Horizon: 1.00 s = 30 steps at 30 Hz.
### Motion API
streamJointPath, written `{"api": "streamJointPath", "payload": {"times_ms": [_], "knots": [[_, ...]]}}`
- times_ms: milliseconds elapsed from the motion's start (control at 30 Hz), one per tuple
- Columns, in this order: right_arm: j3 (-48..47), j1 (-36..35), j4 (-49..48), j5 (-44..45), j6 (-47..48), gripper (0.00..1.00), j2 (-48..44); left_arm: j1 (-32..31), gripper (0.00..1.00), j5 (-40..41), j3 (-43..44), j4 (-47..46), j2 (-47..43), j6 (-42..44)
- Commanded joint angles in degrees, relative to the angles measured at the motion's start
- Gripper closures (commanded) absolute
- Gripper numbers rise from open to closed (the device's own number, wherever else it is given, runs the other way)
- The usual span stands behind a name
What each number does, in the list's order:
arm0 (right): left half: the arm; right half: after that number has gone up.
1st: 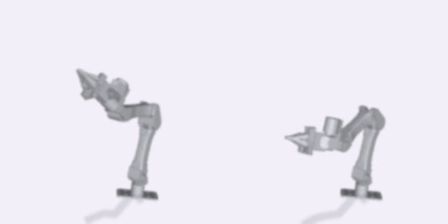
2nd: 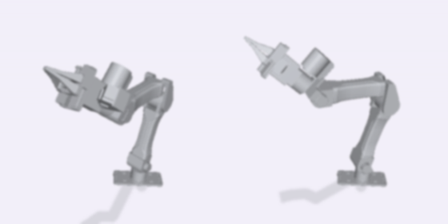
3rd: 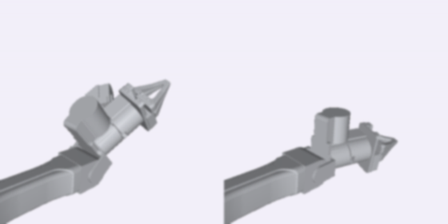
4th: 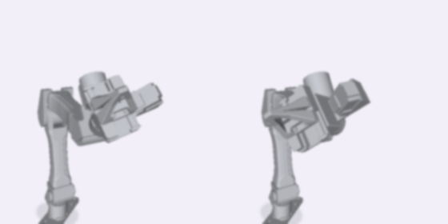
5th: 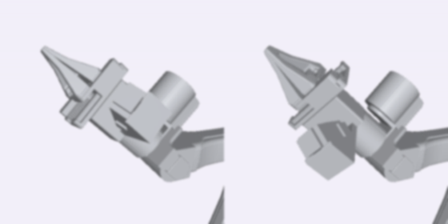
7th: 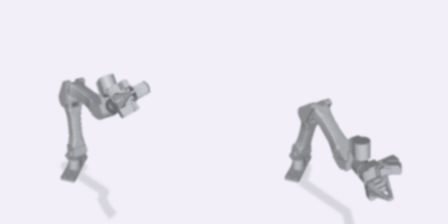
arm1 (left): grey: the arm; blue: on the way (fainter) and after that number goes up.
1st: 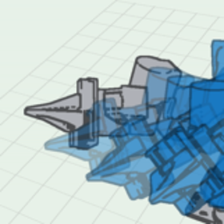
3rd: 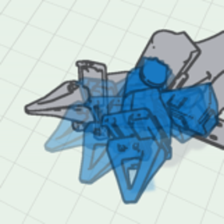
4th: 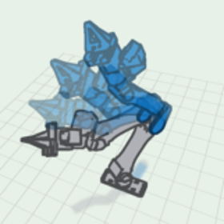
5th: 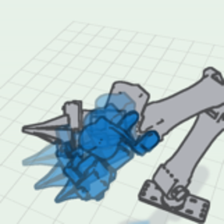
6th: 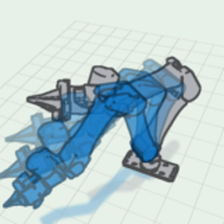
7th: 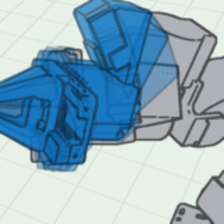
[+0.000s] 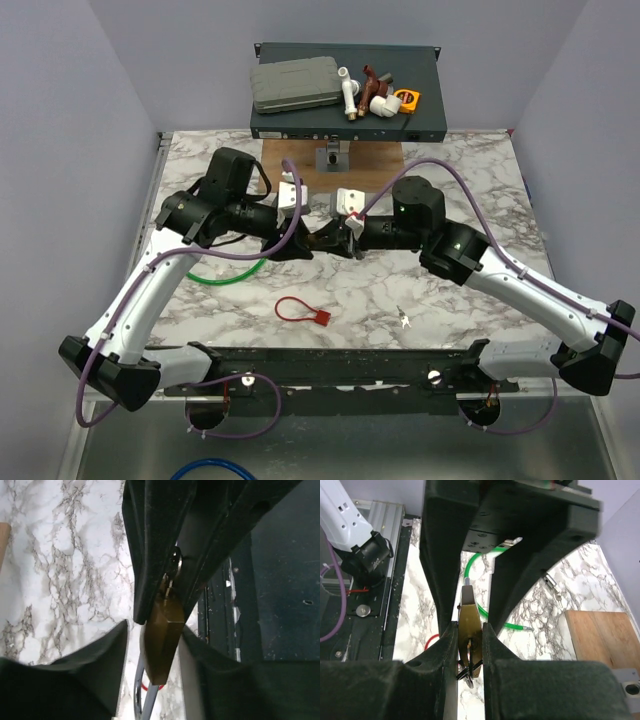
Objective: Unlock with the key
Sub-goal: Unlock the lock.
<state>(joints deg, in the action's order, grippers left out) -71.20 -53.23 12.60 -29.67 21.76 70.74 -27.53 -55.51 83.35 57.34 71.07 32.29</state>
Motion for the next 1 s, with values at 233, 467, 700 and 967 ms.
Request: {"api": "streamJointPath", "payload": {"times_ms": [233, 467, 700, 967], "knots": [[-2.91, -0.13, -7.98, -0.92, -4.46, 0.97, 0.09, -0.68, 1.00, 2.62, -4.07, -2.93, -4.36, -2.20], [-3.41, -0.16, -8.60, -2.12, -7.53, 0.50, -0.22, -0.62, 1.00, 5.91, -2.15, -5.45, -4.63, -10.18], [-3.51, 0.85, -9.36, 2.17, -5.17, 0.38, -5.42, -0.51, 1.00, -0.16, 3.02, 1.16, -3.02, -16.84], [-2.81, 6.12, -3.31, -5.81, -6.51, 0.49, -10.97, -0.48, 0.99, -9.25, 6.27, 11.04, -2.52, -5.36]]}}
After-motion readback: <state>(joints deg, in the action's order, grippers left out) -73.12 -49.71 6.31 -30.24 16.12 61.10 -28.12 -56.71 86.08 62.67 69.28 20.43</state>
